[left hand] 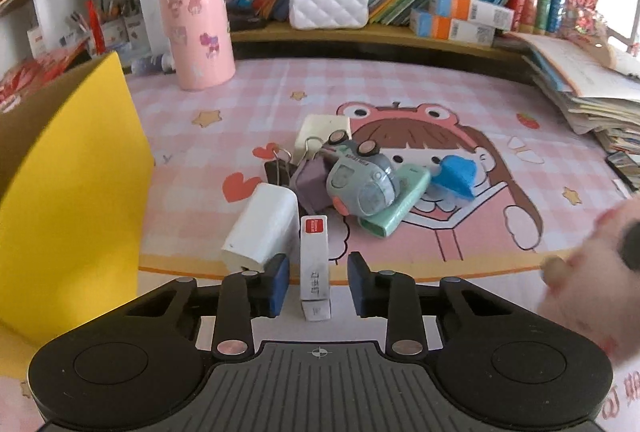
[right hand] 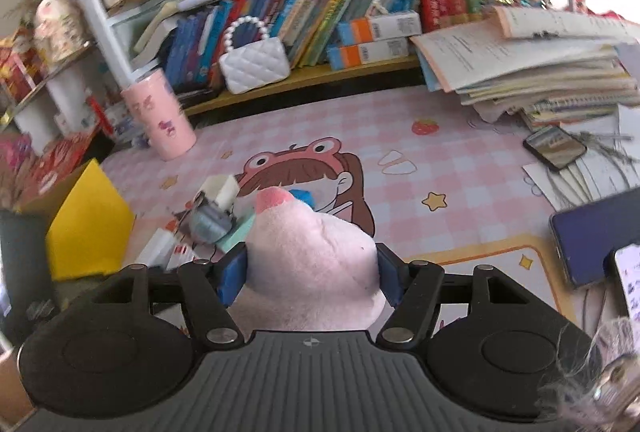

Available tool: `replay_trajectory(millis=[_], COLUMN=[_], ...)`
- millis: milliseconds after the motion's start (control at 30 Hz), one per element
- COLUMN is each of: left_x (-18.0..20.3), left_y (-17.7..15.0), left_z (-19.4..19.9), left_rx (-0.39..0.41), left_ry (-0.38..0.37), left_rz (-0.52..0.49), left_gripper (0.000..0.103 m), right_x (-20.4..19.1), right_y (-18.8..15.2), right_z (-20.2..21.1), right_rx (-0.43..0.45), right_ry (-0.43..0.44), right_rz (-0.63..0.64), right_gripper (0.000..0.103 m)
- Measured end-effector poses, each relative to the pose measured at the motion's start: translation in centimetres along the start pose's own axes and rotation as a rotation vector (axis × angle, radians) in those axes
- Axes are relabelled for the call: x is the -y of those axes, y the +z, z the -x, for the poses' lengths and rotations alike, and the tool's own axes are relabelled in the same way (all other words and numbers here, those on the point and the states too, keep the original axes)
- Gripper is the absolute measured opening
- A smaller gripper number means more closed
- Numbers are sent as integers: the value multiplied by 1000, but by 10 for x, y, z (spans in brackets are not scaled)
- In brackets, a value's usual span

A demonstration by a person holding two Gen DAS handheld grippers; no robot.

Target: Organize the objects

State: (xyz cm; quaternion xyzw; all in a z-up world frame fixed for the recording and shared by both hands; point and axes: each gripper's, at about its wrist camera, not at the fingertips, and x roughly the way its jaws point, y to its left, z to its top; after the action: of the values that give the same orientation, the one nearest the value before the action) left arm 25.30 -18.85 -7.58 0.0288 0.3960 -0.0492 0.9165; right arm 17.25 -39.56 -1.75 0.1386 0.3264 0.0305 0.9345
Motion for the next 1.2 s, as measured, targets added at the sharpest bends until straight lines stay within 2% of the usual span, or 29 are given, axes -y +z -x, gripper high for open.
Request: replay_trajectory(millis=[133,200,300,567,700,833,1200], left_x=[2,0,-7,-23,-42,-69,-147], left_y=[-1,-3,-4,-17,-33,-51,-93], left_z=[-11,-10,-4,58,88,113,164], left_rx=[-16,-8,-11,56,62,64,84], left_ry=[11,14,-14,-144,-176,-166,-78], left_rz=[2,-2,39,79,105,141,244], left_gripper=[22,13,13,13,13,13,13], right_x=[0,2,2,-11,-31,-54,-137], right_y=[-4,-6,-10,-21,-29,-36,-64], right_z=[6,9,11,12,15,20,26], right_rx=[-3,-11,-25,-68,-83,-94,-143], right_ry=[11,6,-7,-25,-8,18,131], right_rz=[14,7,0,-22,7,37,140], right_gripper=[63,63,63,63,63,63,63])
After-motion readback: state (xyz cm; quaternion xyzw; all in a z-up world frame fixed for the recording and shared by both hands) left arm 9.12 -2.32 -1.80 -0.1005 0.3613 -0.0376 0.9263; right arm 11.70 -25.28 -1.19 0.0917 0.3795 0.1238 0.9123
